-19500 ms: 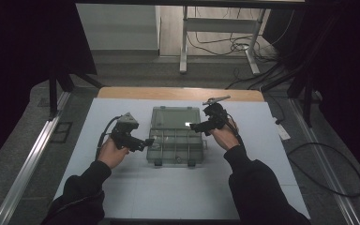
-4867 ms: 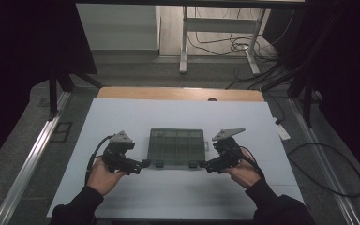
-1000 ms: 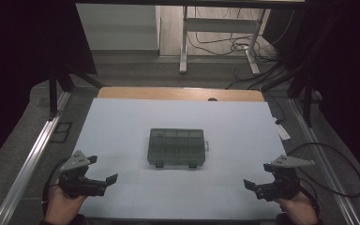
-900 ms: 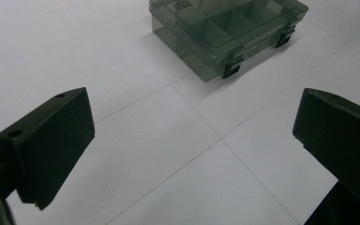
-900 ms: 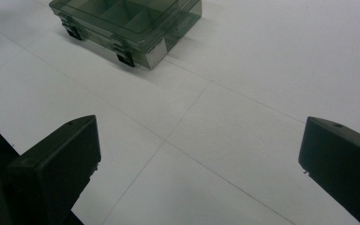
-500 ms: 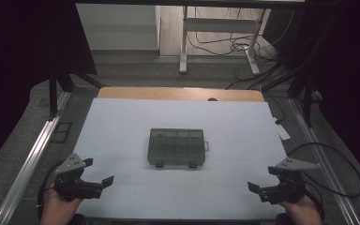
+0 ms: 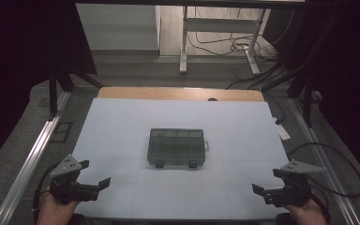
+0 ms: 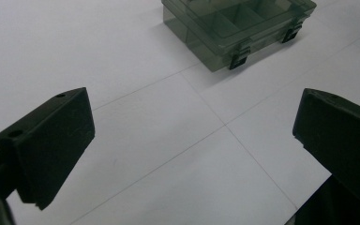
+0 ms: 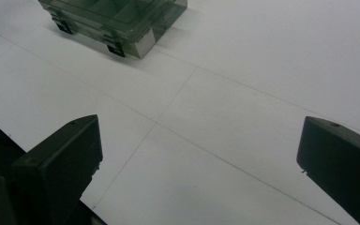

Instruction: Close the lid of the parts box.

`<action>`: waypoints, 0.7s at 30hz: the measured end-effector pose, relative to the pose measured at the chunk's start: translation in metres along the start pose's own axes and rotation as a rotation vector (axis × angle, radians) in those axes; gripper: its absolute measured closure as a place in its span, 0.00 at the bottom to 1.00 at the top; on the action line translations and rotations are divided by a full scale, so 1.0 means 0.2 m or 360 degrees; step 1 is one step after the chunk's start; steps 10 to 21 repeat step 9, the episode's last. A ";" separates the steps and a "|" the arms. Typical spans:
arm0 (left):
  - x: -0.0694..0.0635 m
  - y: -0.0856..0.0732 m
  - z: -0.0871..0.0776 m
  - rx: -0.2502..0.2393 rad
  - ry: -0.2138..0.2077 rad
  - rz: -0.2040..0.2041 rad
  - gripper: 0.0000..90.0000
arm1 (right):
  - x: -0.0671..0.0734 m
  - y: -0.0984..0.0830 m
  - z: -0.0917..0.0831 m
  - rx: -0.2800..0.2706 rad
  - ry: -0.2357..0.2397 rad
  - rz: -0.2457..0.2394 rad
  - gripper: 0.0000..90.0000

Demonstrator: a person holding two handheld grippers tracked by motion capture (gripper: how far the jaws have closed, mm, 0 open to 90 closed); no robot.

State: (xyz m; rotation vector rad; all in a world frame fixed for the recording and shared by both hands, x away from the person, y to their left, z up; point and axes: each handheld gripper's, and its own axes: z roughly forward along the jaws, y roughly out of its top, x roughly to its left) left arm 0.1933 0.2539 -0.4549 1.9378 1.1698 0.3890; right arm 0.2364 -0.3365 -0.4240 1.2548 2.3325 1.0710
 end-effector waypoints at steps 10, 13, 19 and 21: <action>-0.01 -0.01 -0.02 -0.0001 0.0028 0.0007 0.00 | 0.00 -0.01 -0.01 0.0014 -0.0014 -0.0008 0.01; -0.01 -0.01 -0.02 -0.0001 0.0028 0.0007 0.00 | 0.00 -0.01 -0.01 0.0014 -0.0014 -0.0008 0.01; -0.01 -0.01 -0.02 -0.0001 0.0028 0.0007 0.00 | 0.00 -0.01 -0.01 0.0014 -0.0014 -0.0008 0.01; -0.01 -0.01 -0.02 -0.0001 0.0028 0.0007 0.00 | 0.00 -0.01 -0.01 0.0014 -0.0014 -0.0008 0.01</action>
